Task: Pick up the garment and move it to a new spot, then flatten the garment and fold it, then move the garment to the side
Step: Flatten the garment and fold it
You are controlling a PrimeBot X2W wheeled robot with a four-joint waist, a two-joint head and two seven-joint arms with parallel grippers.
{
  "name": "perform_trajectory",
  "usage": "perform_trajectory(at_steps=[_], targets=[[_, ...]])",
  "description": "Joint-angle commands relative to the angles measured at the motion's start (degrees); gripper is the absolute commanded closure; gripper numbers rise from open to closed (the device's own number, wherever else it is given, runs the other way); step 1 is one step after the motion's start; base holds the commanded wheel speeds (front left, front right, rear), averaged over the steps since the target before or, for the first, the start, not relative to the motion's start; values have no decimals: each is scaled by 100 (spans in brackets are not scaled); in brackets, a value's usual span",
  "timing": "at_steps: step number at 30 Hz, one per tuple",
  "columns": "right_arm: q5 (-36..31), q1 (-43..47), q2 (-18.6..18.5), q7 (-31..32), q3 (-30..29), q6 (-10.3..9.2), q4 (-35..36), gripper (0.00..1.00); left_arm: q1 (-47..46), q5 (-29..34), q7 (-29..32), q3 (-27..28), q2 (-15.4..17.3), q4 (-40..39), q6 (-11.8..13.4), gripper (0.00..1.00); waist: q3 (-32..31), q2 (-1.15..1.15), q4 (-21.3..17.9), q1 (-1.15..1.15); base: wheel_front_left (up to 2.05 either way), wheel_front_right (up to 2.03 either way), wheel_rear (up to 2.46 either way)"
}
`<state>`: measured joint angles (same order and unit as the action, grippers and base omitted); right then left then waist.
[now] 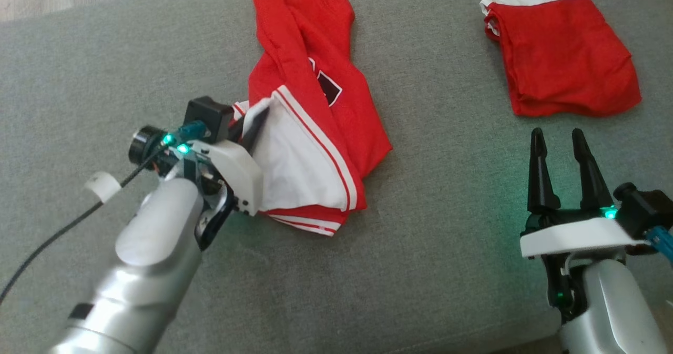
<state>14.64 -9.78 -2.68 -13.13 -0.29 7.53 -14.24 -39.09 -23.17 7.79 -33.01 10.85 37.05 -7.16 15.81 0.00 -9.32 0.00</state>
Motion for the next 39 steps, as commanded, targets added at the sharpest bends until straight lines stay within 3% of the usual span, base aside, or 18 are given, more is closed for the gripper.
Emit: perform_trajectory(at_steps=[1,6,11,12,17,20,24,25,26,30,32,39], targets=[[45,-178,-21,-64,146,-4,136,0,-396,-46,-96,107,264,-241,-32,100,-2,0,-9,0,0,0,0],[95,-221,-20,-87,187,-4,54,0,-670,-260,130,-82,623,-515,-32,100,-15,0,-44,0,0,0,0],[197,-317,-20,-112,360,-4,-52,0,-1354,-503,890,-520,1491,-957,-32,100,14,0,-134,0,0,0,0],[197,-317,-20,-112,360,-4,-52,0,-1354,-503,890,-520,1491,-957,-32,100,14,0,-134,0,0,0,0],[351,-450,-20,-146,597,-4,-172,0,-2152,-966,1727,-1146,2482,-1313,-32,100,132,0,-308,0,0,0,0],[461,-561,-20,-165,751,-4,-227,0,-2597,-1020,1871,-1530,2957,-1361,-32,100,255,0,-443,0,0,0,0],[591,-697,-20,-179,904,-4,-268,0,-3091,-908,1723,-2041,3348,-1157,-33,100,433,0,-595,0,0,0,0],[613,-722,-20,-181,921,-4,-273,0,-3199,-850,1613,-2100,3387,-1025,-33,84,469,0,-616,0,0,0,0],[631,-745,-20,-183,921,-4,-260,0,-3307,-764,1460,-2099,3395,-853,-26,0,501,0,-626,0,0,0,0],[642,-767,-20,-184,905,-4,-209,0,-3538,-420,759,-2045,3245,-158,306,0,546,0,-605,0,0,0,0],[565,-739,-20,-185,859,-4,-188,0,-3516,-444,231,-1924,3001,223,568,0,461,0,-485,0,0,0,0],[292,-651,-20,-186,768,-4,-145,0,-3039,-954,-1047,-1525,2442,381,795,0,45,0,-27,0,0,0,0]])
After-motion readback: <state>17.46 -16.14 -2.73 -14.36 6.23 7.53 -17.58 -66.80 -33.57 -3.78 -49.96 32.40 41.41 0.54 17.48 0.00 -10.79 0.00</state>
